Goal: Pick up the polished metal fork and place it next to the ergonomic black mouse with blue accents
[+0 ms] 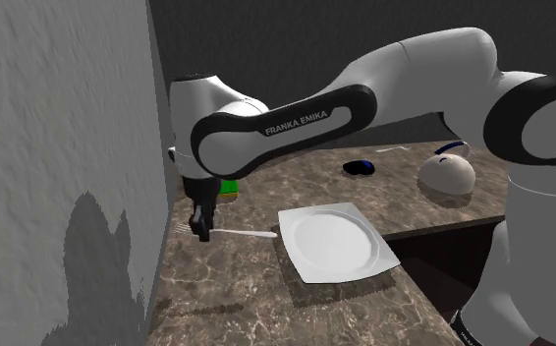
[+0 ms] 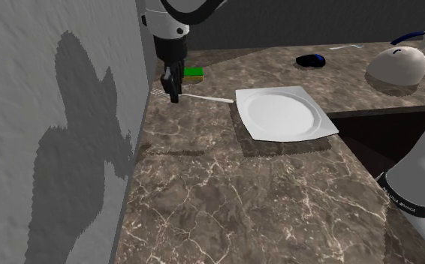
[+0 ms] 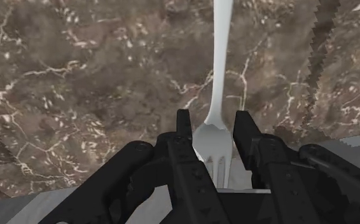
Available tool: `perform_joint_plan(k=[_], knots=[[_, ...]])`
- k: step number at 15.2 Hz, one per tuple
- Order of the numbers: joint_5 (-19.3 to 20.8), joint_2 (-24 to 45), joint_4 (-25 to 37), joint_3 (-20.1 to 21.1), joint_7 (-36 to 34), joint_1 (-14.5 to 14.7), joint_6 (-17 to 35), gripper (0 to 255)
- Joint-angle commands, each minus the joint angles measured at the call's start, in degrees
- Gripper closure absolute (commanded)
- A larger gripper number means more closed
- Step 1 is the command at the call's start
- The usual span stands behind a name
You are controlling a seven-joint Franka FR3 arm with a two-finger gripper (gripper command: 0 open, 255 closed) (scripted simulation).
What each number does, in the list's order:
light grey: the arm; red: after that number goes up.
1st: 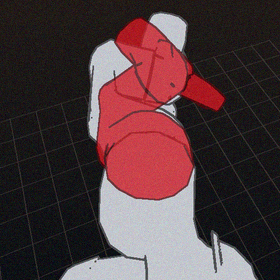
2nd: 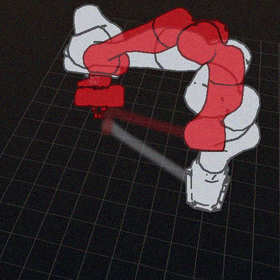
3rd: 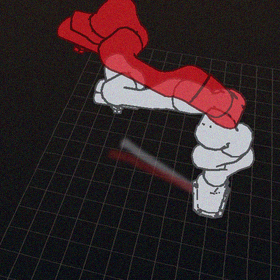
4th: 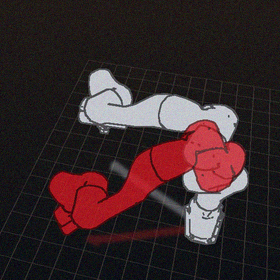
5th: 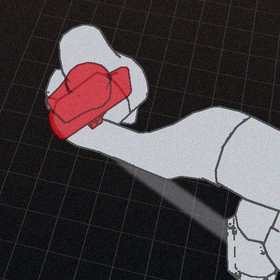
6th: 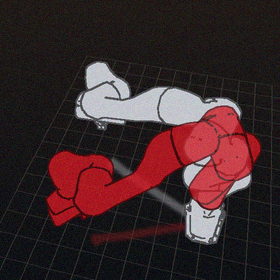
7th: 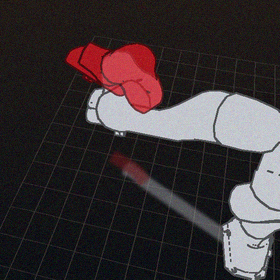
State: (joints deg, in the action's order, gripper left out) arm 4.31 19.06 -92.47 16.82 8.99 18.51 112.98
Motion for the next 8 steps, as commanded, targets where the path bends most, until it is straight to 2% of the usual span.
perform_joint_plan(k=[1,8], knots=[[-0.05,-0.09,1.35,0.07,-0.06,0.10,-1.47,255],[-4.04,-11.33,-13.60,-1.95,8.70,-6.08,2.58,255]])
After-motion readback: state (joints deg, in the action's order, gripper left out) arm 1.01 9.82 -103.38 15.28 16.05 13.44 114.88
